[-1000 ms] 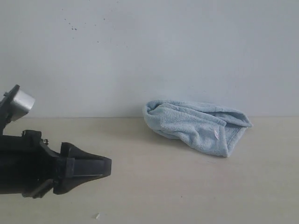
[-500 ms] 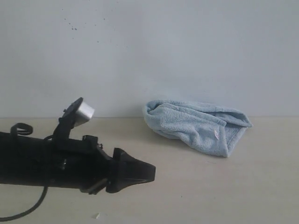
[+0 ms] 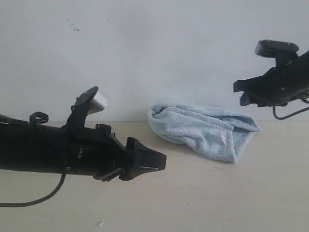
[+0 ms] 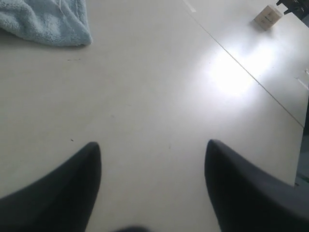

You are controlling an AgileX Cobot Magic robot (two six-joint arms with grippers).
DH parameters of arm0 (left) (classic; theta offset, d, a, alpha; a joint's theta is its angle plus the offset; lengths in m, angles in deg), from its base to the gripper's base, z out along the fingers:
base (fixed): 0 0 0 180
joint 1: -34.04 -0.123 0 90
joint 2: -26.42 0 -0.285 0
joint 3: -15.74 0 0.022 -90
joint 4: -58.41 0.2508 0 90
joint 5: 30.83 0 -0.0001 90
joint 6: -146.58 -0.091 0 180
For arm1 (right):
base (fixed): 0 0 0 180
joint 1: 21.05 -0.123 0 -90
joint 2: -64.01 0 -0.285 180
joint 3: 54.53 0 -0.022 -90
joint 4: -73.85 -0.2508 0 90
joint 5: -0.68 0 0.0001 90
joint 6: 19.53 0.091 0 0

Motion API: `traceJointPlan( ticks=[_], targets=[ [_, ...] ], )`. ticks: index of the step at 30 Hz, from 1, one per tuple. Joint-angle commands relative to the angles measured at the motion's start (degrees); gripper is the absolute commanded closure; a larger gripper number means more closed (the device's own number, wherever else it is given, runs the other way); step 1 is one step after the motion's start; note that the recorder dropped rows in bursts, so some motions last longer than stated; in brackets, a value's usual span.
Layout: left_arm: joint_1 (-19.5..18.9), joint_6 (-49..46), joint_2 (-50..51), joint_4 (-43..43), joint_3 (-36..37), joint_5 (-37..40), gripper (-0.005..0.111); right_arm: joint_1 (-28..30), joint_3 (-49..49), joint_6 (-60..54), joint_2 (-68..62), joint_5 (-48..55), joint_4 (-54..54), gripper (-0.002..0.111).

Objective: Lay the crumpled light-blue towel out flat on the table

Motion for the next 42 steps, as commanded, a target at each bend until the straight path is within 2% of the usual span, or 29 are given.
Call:
traceJointPlan(
  ticks=[1,6,11,23,29,42],
  targets=[
    [0.27,-0.64,-0.01,1.54,-0.28,-1.22,0.047,0.33,-12.3,-1.99,-11.03,5.89,-4.14,0.057],
    [0.27,-0.51,-0.01,2.67,-0.28,-0.82,0.047,1.0,-22.8,-1.47,-21.0,10.55,-2.53,0.057],
    [0.27,0.11,-0.01,2.57,-0.28,1.71,0.047,1.61,-26.05,-1.47,-25.3,8.59,-0.25,0.057],
    [0.27,0.0,-0.01,2.48,-0.99,0.78,0.047,3.19,-26.36,-4.91,-31.76,5.36,-5.25,0.057],
    [0.27,-0.11,-0.11,2.0,-0.93,0.78,0.047,2.68,-26.36,-13.7,-32.9,4.82,-12.88,0.057],
    [0.27,-0.49,-0.11,2.0,-0.93,0.37,0.047,0.37,-26.36,-15.26,-35.34,4.99,-13.88,0.059]
  ],
)
